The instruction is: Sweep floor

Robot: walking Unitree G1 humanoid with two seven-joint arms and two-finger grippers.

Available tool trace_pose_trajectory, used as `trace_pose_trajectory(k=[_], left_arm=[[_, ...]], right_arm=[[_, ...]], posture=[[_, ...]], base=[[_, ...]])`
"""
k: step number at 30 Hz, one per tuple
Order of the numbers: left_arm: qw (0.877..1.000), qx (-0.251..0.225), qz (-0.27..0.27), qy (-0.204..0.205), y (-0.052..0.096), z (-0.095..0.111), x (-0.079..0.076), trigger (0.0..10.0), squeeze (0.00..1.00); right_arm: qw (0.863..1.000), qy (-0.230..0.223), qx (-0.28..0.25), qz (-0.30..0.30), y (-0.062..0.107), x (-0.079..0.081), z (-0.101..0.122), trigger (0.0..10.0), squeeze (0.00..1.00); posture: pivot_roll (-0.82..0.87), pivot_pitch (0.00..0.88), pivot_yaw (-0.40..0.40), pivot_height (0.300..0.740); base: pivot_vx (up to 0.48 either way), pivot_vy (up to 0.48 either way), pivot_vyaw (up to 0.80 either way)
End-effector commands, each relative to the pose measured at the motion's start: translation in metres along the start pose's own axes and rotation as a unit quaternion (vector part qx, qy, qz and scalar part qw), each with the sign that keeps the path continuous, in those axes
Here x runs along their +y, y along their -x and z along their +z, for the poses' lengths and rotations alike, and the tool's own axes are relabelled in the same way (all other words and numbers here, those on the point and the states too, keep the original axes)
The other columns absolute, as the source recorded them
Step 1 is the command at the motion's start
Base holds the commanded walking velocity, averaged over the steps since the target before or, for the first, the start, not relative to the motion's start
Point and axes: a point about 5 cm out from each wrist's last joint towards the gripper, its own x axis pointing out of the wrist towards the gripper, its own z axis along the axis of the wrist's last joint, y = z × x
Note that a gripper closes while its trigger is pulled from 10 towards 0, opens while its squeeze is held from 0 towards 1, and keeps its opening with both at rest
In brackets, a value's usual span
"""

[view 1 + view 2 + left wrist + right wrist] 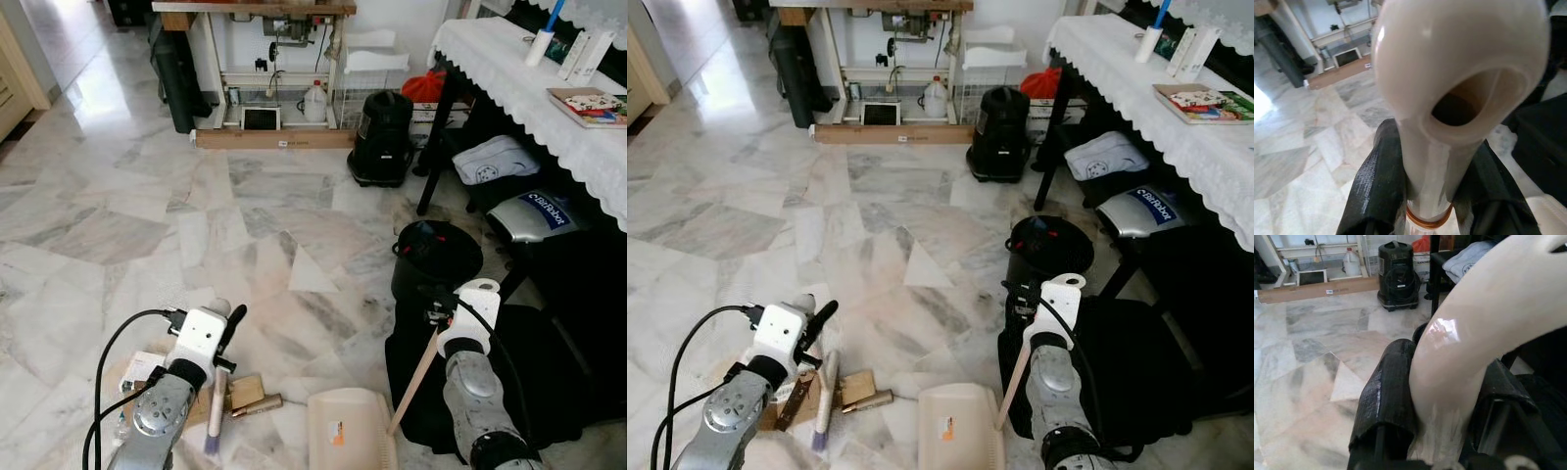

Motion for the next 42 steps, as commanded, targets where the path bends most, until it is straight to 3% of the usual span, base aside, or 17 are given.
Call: trace_pose_trajectory(k=[1,8,17,31,42], left_arm=[[1.0,-0.002,-0.007,-0.007,0.0,0.002,0.002,10.0,0.0],[0.998,0.019,-0.06,-0.009,0.003,-0.003,-0.004,10.0,0.0],[0.992,0.052,-0.118,-0.012,0.009,-0.011,-0.01,10.0,0.0],[0.99,0.051,-0.131,0.02,0.007,-0.005,-0.005,10.0,0.0],[0.983,0.074,-0.151,0.073,0.01,-0.006,-0.002,10.0,0.0]], right_arm=[[1.0,0.005,0.0,-0.005,-0.003,-0.002,0.003,10.0,0.0],[1.0,0.009,0.026,-0.014,-0.003,-0.002,-0.004,10.0,0.0],[0.998,-0.026,0.052,-0.015,-0.001,0.004,-0.012,10.0,0.0],[0.998,-0.02,0.064,-0.011,-0.001,0.011,-0.014,10.0,0.0],[0.997,0.001,0.076,-0.016,-0.002,0.018,-0.015,10.0,0.0]], posture=[[-0.01,0.057,-0.042,0.74],[0.01,0.054,-0.042,0.74],[0.02,0.057,-0.034,0.74],[0.04,0.066,-0.024,0.74],[0.05,0.069,-0.016,0.74]], base=[[0.0,0.0,0.0],[0.0,0.0,0.0],[0.0,0.0,0.0],[0.0,0.0,0.0],[0.0,0.0,0.0]])
